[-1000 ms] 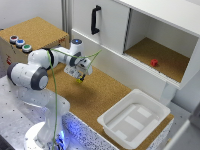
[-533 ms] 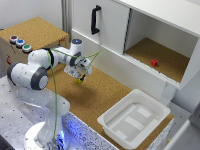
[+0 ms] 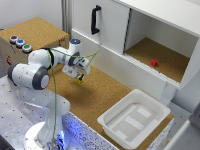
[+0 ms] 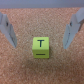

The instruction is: Go towards the yellow block and lift it

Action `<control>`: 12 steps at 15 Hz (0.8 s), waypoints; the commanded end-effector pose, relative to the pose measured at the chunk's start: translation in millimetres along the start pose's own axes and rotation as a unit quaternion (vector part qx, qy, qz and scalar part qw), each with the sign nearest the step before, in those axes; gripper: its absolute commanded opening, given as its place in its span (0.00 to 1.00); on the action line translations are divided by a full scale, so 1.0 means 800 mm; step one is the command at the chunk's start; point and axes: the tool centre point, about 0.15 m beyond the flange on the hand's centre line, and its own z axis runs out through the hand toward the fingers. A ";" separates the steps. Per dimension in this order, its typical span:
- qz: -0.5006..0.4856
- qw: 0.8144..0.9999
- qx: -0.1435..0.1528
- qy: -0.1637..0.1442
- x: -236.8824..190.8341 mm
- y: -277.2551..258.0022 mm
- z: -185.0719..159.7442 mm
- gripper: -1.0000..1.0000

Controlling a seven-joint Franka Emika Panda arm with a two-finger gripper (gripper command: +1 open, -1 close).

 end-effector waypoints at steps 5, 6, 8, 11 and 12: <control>0.005 1.000 -0.016 -0.025 0.042 -0.010 0.074 1.00; 0.005 0.999 -0.017 -0.026 0.040 -0.008 0.074 1.00; 0.006 0.999 -0.015 -0.030 0.037 -0.007 0.077 1.00; 0.008 1.000 -0.015 -0.026 0.040 -0.008 0.075 0.00; 0.007 1.000 -0.017 -0.025 0.042 -0.008 0.075 0.00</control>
